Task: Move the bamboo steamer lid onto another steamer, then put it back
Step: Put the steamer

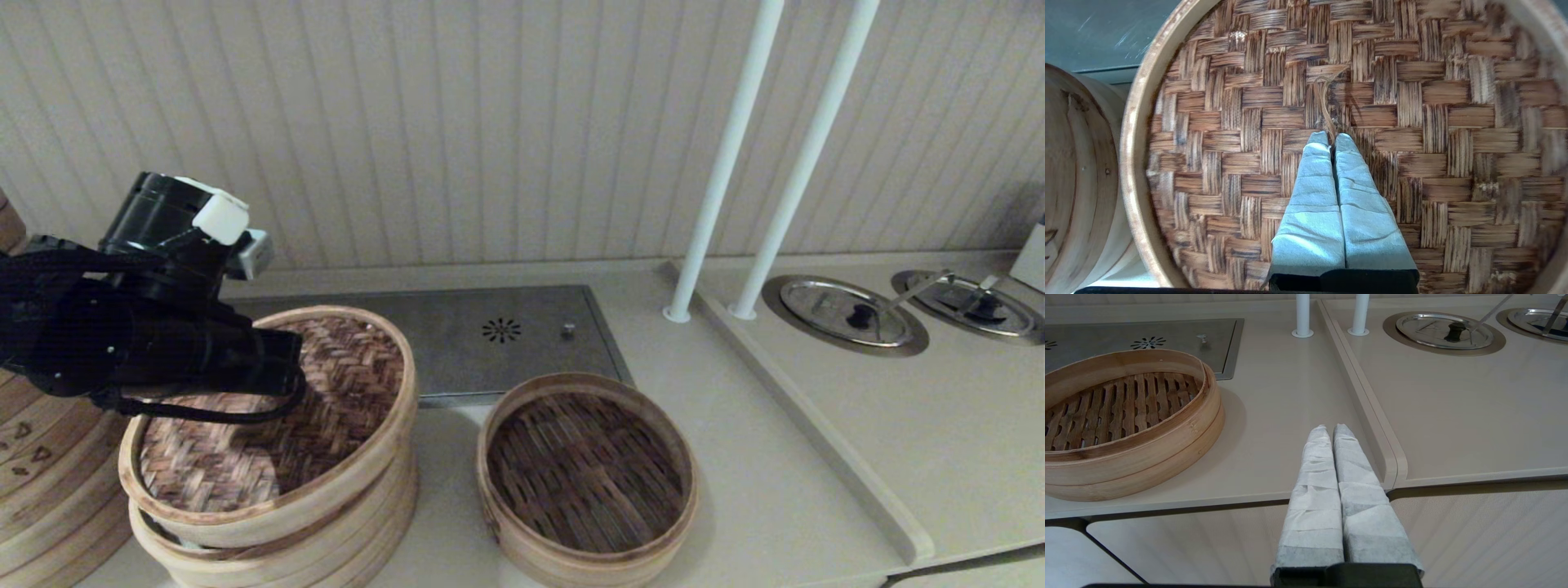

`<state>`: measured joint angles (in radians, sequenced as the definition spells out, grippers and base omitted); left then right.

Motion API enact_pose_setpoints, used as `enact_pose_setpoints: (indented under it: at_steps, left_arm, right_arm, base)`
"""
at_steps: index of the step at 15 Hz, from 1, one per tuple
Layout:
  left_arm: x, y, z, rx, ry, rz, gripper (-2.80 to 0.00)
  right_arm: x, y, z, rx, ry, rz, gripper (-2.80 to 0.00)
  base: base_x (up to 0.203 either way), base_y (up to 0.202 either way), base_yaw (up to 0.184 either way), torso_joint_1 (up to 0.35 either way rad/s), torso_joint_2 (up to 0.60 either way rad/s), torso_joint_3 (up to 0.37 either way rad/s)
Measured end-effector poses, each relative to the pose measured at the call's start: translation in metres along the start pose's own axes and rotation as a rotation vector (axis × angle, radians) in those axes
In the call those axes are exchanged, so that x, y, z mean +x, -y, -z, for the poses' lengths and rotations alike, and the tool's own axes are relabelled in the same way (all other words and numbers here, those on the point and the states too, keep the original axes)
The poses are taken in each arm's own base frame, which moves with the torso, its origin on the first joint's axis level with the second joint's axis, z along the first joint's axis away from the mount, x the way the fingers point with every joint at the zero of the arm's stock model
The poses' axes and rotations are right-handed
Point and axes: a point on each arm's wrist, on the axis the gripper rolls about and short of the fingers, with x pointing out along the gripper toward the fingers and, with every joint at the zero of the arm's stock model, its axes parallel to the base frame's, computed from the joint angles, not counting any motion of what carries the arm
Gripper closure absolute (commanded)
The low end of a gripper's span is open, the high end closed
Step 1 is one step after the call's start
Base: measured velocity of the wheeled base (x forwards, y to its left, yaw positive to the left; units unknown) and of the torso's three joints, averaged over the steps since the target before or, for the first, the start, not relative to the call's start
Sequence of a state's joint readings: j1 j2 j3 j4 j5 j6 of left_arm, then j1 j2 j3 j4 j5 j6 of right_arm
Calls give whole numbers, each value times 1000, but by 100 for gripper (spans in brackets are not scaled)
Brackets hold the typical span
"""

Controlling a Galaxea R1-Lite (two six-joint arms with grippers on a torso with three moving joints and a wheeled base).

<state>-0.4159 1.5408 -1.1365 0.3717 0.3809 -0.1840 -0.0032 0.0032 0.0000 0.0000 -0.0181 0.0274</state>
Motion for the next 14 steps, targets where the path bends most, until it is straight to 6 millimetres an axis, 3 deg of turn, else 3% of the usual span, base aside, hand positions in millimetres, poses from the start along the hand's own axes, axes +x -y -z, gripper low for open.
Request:
enact_pose_setpoints:
  at_steps: [7,14]
  left_arm:
    - [-3,-14,9,35,-12,-34,0]
    - [0,-15,12,38,-29,-37,0]
  right_arm:
    - [0,0,0,0,0,0,0]
    - [0,0,0,0,0,0,0]
  base:
    - [0,0,0,0,0,0]
    - [0,0,0,0,0,0]
